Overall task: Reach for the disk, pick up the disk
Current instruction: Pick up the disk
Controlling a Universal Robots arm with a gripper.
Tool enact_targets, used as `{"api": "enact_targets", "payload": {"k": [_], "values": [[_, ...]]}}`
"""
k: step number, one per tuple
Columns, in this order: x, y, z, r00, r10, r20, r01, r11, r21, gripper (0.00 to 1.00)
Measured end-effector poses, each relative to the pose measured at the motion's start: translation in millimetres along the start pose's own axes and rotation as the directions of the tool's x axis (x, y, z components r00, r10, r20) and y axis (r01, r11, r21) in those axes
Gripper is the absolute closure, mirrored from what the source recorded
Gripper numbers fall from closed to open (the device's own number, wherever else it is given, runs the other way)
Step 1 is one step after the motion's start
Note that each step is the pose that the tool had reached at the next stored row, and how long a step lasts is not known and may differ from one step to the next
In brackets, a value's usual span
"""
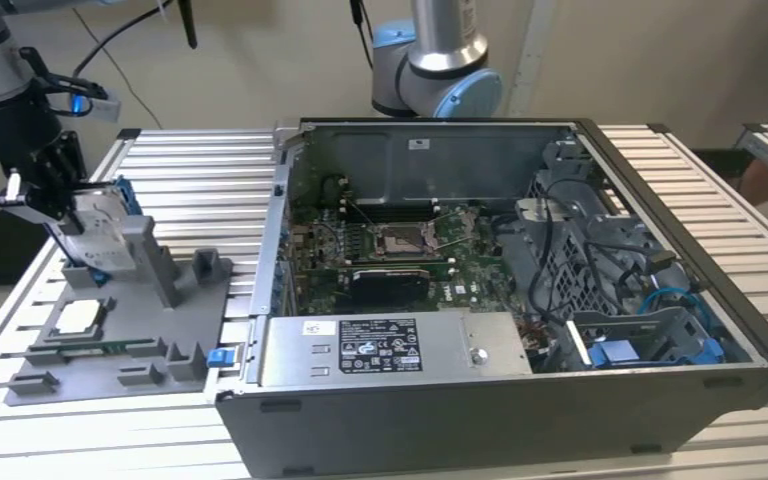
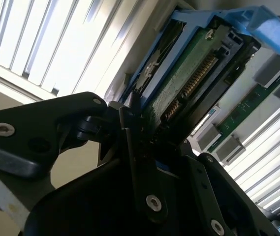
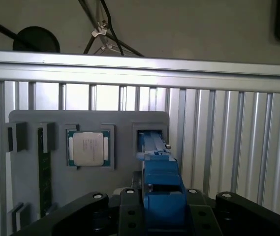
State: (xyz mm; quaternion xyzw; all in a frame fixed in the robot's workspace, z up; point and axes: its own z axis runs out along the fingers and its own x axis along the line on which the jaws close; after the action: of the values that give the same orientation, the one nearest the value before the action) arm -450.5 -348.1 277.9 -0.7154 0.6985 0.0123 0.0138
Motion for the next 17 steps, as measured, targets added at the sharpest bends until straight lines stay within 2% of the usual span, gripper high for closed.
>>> {"api": "enact_targets", "payload": {"k": [17], "values": [[-1.3, -0.1, -35.0, 1.0, 0.0, 0.0, 0.0, 1.0, 0.0001, 1.0]]}}
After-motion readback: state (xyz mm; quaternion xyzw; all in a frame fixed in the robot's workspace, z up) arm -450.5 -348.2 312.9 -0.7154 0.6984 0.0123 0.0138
